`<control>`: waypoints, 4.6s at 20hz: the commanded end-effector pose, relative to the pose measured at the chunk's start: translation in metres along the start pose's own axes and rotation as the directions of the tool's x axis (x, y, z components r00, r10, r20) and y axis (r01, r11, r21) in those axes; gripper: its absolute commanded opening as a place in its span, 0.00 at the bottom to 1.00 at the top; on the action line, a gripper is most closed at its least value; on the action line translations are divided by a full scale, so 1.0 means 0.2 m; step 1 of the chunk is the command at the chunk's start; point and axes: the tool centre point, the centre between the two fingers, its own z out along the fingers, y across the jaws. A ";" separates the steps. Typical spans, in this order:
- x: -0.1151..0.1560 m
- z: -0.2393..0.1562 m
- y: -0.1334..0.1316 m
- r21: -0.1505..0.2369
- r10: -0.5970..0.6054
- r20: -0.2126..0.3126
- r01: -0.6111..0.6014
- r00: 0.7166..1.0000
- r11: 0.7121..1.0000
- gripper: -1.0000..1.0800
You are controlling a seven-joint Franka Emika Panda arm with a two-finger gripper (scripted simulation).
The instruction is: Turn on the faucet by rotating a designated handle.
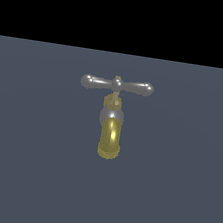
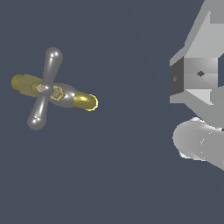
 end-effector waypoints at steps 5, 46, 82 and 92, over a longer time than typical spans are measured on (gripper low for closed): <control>0.03 0.14 0.11 -0.002 -0.154 0.003 0.154 0.988 0.988 0.00; 0.57 1.00 0.56 -0.007 -0.879 0.025 0.879 0.476 0.476 0.00; 0.81 1.16 0.61 -0.003 -0.951 0.022 0.952 0.307 0.307 0.00; 0.94 1.16 0.67 -0.003 -0.951 0.022 0.952 0.307 0.307 0.00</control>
